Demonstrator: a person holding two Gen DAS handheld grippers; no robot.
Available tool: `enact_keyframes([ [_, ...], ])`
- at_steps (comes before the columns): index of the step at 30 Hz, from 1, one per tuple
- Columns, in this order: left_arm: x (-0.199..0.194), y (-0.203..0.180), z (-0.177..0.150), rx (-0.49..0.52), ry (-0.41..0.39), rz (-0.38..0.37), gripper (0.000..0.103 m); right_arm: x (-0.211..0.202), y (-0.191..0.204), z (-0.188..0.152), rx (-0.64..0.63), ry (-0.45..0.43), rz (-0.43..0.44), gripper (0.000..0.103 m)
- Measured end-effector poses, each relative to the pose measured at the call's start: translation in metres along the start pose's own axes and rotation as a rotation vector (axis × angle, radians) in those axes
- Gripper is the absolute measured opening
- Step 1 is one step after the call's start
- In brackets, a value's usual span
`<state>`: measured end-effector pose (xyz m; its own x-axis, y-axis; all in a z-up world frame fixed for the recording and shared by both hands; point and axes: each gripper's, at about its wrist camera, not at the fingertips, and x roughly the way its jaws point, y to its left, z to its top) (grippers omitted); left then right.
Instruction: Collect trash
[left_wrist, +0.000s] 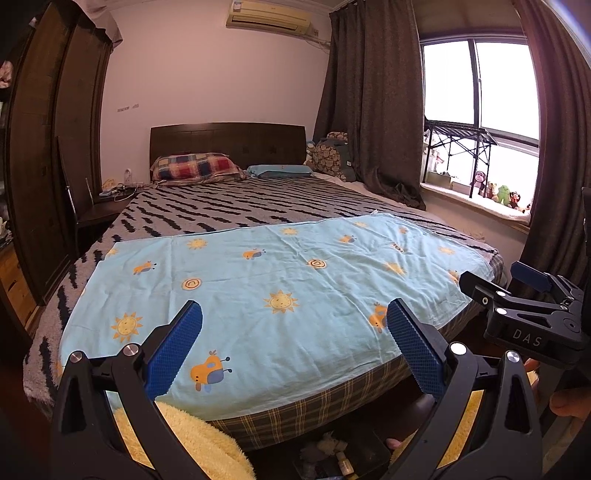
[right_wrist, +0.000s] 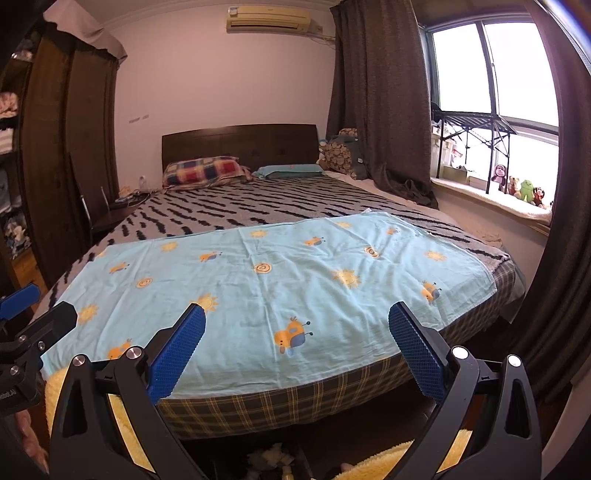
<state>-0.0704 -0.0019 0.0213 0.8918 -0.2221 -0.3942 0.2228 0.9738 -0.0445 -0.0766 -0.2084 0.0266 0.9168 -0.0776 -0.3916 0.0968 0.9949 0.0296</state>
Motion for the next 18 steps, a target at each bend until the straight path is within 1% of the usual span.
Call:
enact_keyframes([
  [18, -0.0002, 0.0, 0.0005, -0.004, -0.004, 0.004, 0.095, -0.0003, 0.0005, -0.0004, 0.003, 0.0, 0.0, 0.1],
])
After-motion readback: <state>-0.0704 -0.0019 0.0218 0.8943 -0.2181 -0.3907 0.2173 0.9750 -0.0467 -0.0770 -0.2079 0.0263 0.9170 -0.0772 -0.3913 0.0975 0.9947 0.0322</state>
